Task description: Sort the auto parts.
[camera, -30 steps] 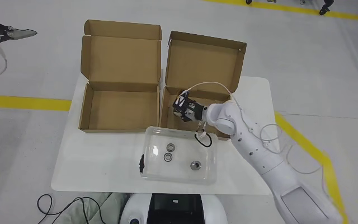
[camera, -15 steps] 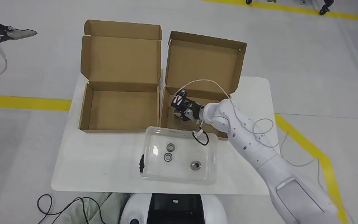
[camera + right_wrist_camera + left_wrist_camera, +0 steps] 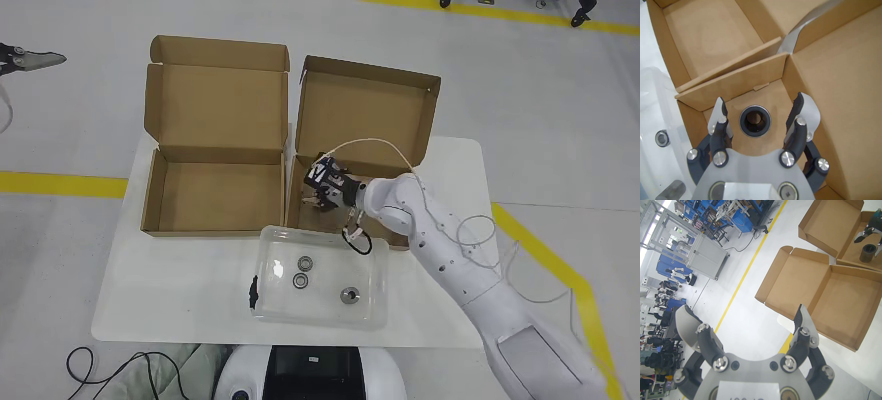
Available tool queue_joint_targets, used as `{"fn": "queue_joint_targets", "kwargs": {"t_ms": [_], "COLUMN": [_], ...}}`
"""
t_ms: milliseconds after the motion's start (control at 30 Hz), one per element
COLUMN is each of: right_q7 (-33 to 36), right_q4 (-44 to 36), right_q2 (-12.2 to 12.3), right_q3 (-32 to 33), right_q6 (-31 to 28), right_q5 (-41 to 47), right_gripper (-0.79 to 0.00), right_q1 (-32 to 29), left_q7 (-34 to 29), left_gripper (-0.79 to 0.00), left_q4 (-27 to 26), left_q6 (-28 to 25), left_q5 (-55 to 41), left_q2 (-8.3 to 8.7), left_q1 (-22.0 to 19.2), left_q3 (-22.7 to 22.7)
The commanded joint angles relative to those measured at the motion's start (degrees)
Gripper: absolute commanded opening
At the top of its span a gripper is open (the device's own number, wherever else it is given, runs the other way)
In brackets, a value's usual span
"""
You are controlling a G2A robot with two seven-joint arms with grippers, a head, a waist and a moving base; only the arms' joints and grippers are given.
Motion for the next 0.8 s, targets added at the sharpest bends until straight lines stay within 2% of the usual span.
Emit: {"fn": "queue_joint_targets", "kwargs": {"t_ms": [0,167,300,600,767], "right_q7": [0.47,2.67,3.75,2.26,1.16], "right_q4": [-5.45,-19.29,-27.42,-35.0,-37.02], "right_q2": [0.9,3.09,4.42,6.5,7.37], "right_q3": [1.85,5.89,8.72,13.28,14.73], "right_q6": [-0.98,-3.12,-5.06,-10.18,-12.31], "right_q5": [-0.78,-2.89,-3.24,-3.79,-4.9], "right_gripper": [-0.151,-0.129,-0.129,-0.175,-0.243], "right_q1": [-2.19,-9.75,-15.1,-23.16,-26.6], "left_q7": [0.0,0.0,0.0,0.0,0.0], "left_gripper": [0.0,0.0,0.0,0.0,0.0], "left_q4": [0.0,0.0,0.0,0.0,0.0], "left_q6": [0.0,0.0,0.0,0.0,0.0], "left_q5": [0.0,0.0,0.0,0.0,0.0], "left_q2": [0.0,0.0,0.0,0.0,0.0], "left_q1": [0.0,0.0,0.0,0.0,0.0], "left_q3": [0.0,0.0,0.0,0.0,0.0]}}
